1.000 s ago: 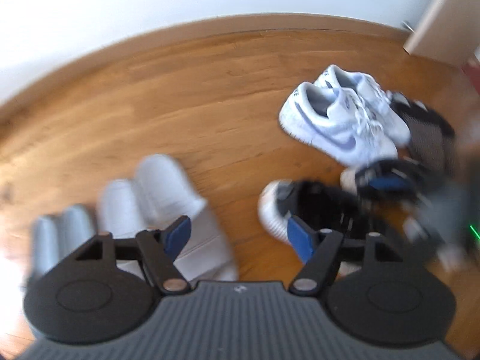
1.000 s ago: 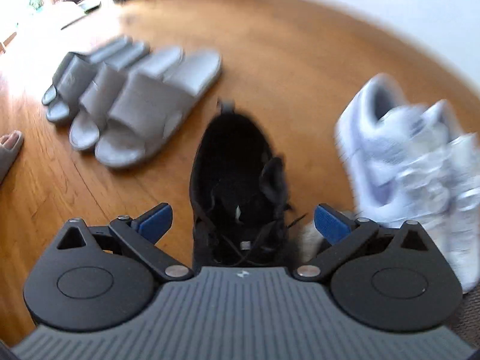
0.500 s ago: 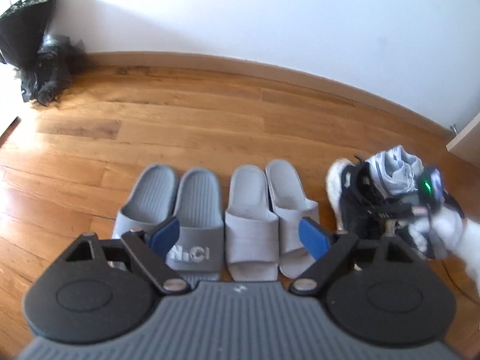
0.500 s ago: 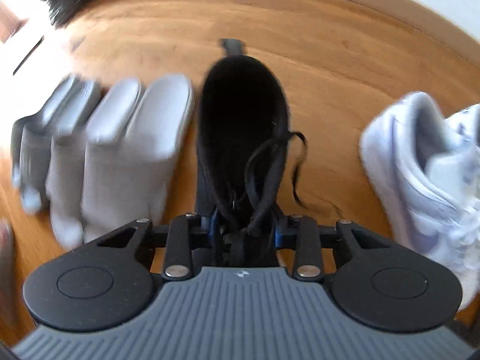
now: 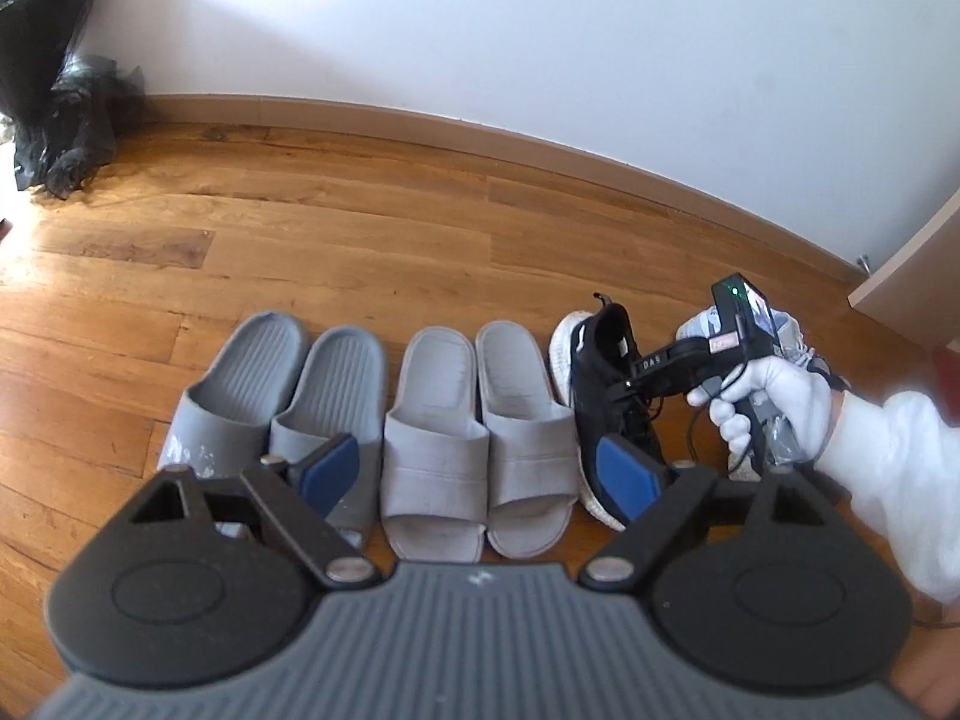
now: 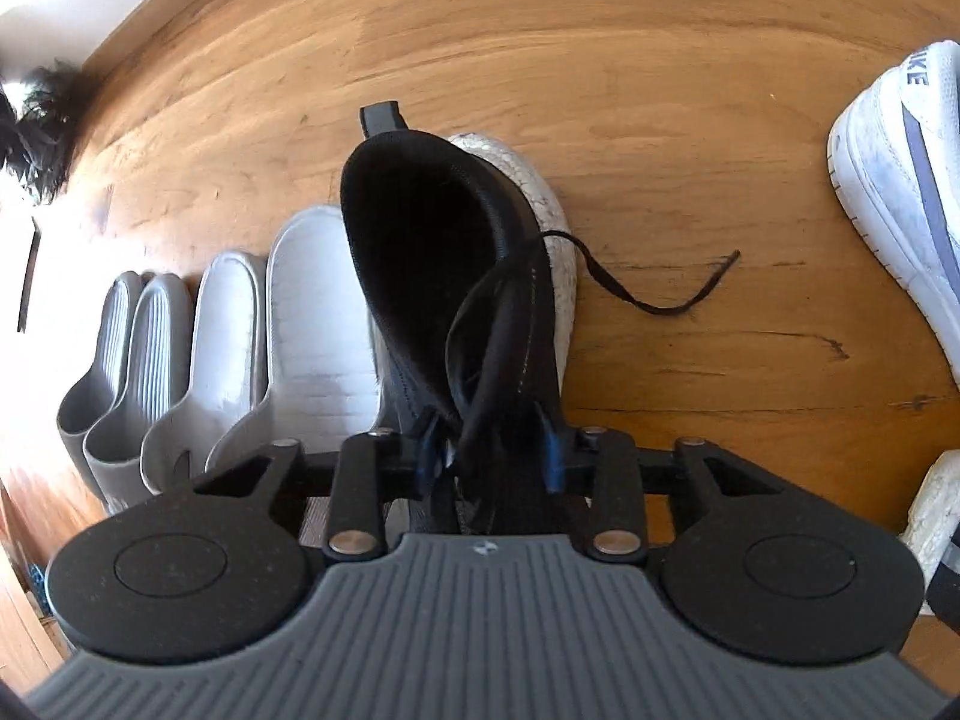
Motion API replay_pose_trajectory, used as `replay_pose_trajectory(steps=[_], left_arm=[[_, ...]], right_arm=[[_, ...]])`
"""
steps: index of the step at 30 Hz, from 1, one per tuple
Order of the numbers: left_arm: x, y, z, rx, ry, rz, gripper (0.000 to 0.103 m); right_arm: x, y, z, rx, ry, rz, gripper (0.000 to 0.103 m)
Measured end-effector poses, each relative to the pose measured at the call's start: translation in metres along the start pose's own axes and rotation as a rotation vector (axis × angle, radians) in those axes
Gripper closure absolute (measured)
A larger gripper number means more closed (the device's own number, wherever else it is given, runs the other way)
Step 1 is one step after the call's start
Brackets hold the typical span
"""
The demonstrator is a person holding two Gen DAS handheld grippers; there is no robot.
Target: Organize scattered shoes
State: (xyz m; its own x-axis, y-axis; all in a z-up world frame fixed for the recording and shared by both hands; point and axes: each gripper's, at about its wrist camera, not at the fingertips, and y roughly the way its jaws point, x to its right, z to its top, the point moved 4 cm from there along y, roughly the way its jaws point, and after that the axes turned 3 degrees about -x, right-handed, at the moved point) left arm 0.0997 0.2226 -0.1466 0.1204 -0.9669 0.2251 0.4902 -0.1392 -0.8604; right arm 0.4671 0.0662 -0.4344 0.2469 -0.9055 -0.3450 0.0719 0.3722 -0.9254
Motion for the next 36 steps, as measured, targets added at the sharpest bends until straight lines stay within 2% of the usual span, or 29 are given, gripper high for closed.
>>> replay_pose_trajectory(steps=[1, 2, 4, 8, 10, 12, 14, 17, 21, 23, 24, 26, 27, 29, 30, 31, 33, 36], left_arm=[[0.002, 0.001, 0.000, -0.001, 0.013, 0.008, 0.017], [0.005, 0.001, 0.000, -0.002, 0.026, 0.015, 0.017], [0.012, 0.004, -0.001, -0.009, 0.059, 0.026, 0.016], [0.039, 0.027, 0.001, -0.064, 0.133, 0.008, 0.014], [0.057, 0.043, 0.003, -0.095, 0.182, -0.003, 0.014], [0.094, 0.070, 0.009, -0.137, 0.254, -0.030, 0.014], [0.128, 0.095, 0.012, -0.163, 0.306, -0.053, 0.014], [0.183, 0.148, 0.007, -0.191, 0.229, -0.097, 0.013], [0.255, 0.219, 0.001, -0.227, 0.125, -0.157, 0.014], [0.276, 0.238, -0.009, -0.239, 0.088, -0.201, 0.015], [0.303, 0.267, -0.016, -0.258, 0.027, -0.252, 0.017], [0.321, 0.299, -0.027, -0.301, -0.034, -0.256, 0.024], [0.325, 0.311, -0.031, -0.318, -0.053, -0.256, 0.032], [0.329, 0.337, -0.038, -0.350, -0.086, -0.256, 0.054], [0.330, 0.351, -0.041, -0.363, -0.100, -0.257, 0.077], [0.331, 0.354, -0.040, -0.358, -0.104, -0.266, 0.080], [0.329, 0.353, -0.031, -0.268, -0.083, -0.218, 0.088], [0.322, 0.351, -0.014, -0.205, -0.038, -0.175, 0.089]], right_arm=[[0.001, -0.009, -0.004, 0.015, -0.013, 0.032, 0.017], [0.001, -0.017, -0.008, 0.029, -0.025, 0.064, 0.012], [0.004, -0.037, -0.018, 0.062, -0.052, 0.118, 0.012], [0.039, -0.115, -0.053, 0.232, -0.137, 0.138, 0.010], [0.074, -0.158, -0.080, 0.371, -0.224, 0.083, 0.002], [0.110, -0.185, -0.104, 0.468, -0.277, -0.033, 0.000], [0.167, -0.213, -0.138, 0.528, -0.265, -0.181, 0.000], [0.228, -0.230, -0.170, 0.557, -0.126, -0.258, 0.000], [0.280, -0.236, -0.204, 0.585, -0.007, -0.291, 0.000], [0.296, -0.232, -0.218, 0.582, -0.019, -0.311, 0.000], [0.299, -0.229, -0.221, 0.571, -0.045, -0.322, 0.000], [0.299, -0.225, -0.228, 0.542, -0.136, -0.345, 0.000], [0.296, -0.223, -0.231, 0.523, -0.201, -0.357, 0.000], [0.292, -0.221, -0.237, 0.485, -0.313, -0.375, 0.001], [0.291, -0.220, -0.240, 0.472, -0.346, -0.377, 0.001], [0.289, -0.215, -0.242, 0.445, -0.408, -0.379, 0.000], [0.287, -0.207, -0.241, 0.407, -0.468, -0.373, 0.001], [0.276, -0.196, -0.235, 0.375, -0.507, -0.332, 0.001]])
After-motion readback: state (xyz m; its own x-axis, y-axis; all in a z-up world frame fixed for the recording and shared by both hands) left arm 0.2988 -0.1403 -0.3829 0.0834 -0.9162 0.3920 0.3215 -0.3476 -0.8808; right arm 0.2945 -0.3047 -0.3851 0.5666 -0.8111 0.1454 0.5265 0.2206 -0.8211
